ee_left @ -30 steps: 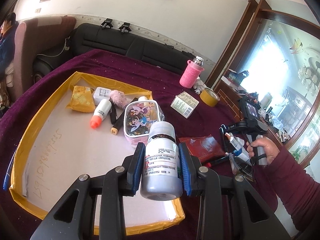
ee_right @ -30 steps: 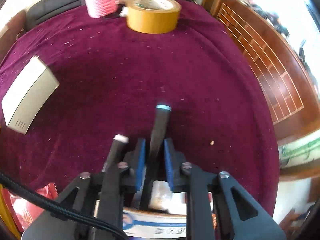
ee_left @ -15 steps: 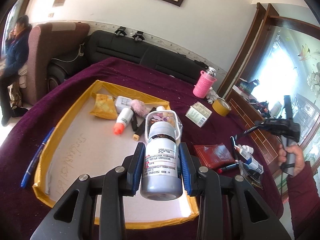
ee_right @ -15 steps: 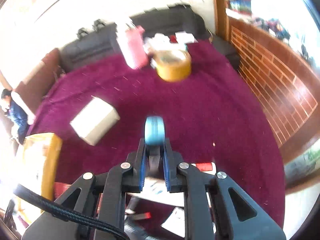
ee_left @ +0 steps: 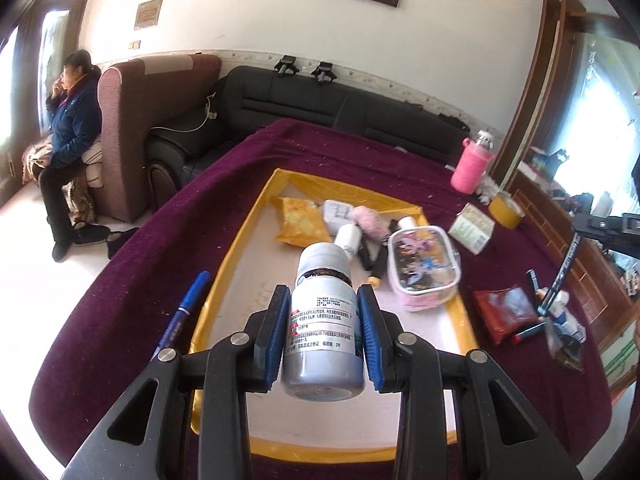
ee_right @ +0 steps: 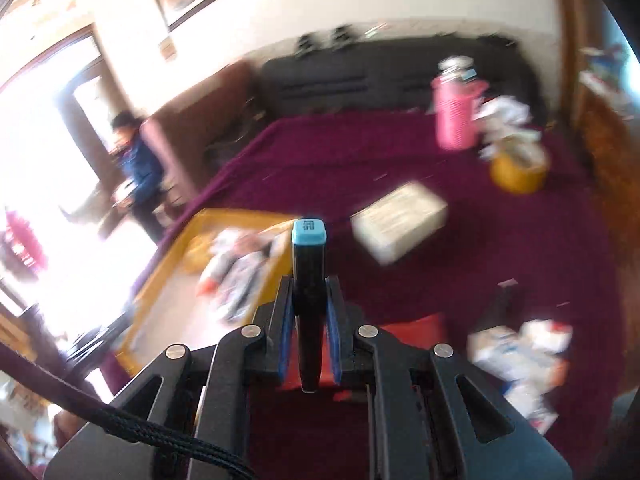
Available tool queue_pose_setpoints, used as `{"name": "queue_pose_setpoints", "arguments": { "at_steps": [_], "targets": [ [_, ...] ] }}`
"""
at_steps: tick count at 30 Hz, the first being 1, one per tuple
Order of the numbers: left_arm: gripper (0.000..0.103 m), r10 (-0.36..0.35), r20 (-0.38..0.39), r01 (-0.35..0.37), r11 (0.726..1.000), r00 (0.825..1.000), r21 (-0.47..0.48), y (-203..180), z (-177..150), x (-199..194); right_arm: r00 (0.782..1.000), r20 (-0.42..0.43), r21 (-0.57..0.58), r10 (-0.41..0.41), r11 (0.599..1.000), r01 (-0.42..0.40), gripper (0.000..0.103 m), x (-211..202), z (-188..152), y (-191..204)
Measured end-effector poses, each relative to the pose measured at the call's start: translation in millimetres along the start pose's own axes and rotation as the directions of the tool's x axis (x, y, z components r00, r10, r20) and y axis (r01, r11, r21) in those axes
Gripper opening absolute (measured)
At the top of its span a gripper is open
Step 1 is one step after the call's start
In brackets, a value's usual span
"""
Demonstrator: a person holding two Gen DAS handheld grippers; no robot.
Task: Organize objects
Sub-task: 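Lower the white bottle and black marker into the tray and open both grippers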
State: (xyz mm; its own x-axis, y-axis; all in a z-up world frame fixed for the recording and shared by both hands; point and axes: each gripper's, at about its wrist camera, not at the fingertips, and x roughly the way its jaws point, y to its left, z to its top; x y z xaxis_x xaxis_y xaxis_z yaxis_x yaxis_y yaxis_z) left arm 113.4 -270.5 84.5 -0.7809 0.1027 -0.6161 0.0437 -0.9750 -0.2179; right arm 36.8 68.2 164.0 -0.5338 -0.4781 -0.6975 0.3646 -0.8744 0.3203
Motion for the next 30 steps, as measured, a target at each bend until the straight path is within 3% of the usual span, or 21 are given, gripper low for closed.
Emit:
{"name": "queue_pose_setpoints", "arguments": {
  "at_steps": [4, 9, 16, 19, 21, 24, 30],
  "targets": [
    [0.029, 0.045, -0.070, -0.041, 0.998, 0.997, 0.047, 2.6, 8.6, 28.4, 0.982, -0.133, 0.005, 0.135, 0.991, -0.135, 0.012, 52.8, -10.3, 27.2],
    [0.029, 0.086, -0.146, -0.074, 0.993, 0.985, 0.092, 0.0, 20.3, 60.1, 0.959, -0.217, 0.028, 0.180, 0.984, -0.178, 0.013, 117.3, -1.9, 49.3],
    [0.029, 0.143, -0.223, -0.116, 0.985, 0.964, 0.132, 0.8, 30.3, 94.4, 0.945, -0.288, 0.069, 0.157, 0.987, -0.143, 0.013, 188.0, 7.3, 61.4],
    [0.029, 0.131, -0.266, -0.100, 0.987, 0.955, 0.128, 0.9, 29.9, 103.0, 0.945, -0.287, 0.100, 0.157, 0.986, -0.134, 0.013, 200.8, 9.7, 56.7],
    [0.032, 0.118, -0.255, -0.091, 0.989, 0.960, 0.117, 2.3, 30.8, 99.9, 0.950, -0.266, 0.110, 0.162, 0.984, -0.137, 0.015, 197.3, 10.7, 53.5],
    [0.054, 0.080, -0.237, -0.066, 0.996, 0.968, 0.065, 10.2, 32.4, 93.5, 0.974, -0.209, 0.070, 0.088, 0.995, -0.075, 0.021, 182.5, 15.4, 51.3],
    [0.056, -0.002, -0.116, -0.003, 0.999, 0.993, -0.041, 21.5, 38.4, 52.9, 0.982, -0.188, 0.049, 0.007, 0.999, 0.002, 0.027, 180.4, 23.2, 47.1]
  ]
}}
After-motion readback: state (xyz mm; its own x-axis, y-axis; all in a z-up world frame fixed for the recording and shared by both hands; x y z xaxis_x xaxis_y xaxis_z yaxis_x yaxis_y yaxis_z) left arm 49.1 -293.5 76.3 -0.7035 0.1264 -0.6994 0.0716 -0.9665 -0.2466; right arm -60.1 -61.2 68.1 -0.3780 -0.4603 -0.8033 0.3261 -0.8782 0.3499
